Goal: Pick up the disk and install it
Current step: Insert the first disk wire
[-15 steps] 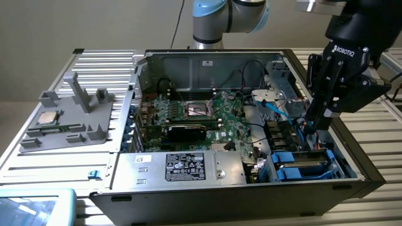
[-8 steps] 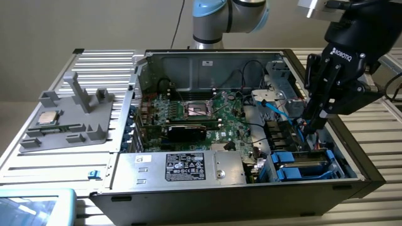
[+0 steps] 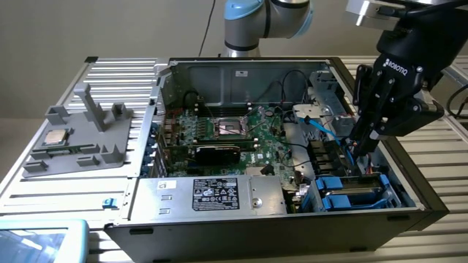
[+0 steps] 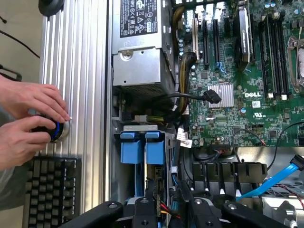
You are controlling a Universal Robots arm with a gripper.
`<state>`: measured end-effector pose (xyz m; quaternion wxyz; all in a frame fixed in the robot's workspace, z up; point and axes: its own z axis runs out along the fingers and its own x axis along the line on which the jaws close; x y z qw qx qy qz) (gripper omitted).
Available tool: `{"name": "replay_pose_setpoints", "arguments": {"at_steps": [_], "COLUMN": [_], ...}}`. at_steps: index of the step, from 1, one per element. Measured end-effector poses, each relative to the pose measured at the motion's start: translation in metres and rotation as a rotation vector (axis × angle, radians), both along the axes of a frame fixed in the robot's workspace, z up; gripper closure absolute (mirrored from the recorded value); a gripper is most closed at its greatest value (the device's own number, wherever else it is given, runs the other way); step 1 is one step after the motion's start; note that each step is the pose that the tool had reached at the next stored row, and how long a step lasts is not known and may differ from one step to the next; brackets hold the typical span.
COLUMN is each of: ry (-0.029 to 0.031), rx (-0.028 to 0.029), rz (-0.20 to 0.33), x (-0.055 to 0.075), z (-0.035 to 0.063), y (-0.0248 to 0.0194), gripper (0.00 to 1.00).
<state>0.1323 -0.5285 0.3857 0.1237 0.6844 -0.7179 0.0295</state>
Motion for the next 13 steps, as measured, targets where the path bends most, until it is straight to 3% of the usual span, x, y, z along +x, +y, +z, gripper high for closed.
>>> {"name": "replay_pose_setpoints", "arguments": {"at_steps": [5, 13], "ry": [0.0, 0.0], "rx": [0.0051, 0.0301], "rz": [0.0, -0.001], "x": [0.0, 0.0007], "z": [-0.0057, -0.0089], "y": [-0.0011, -0.0022], "gripper": [0.69, 0.69]}}
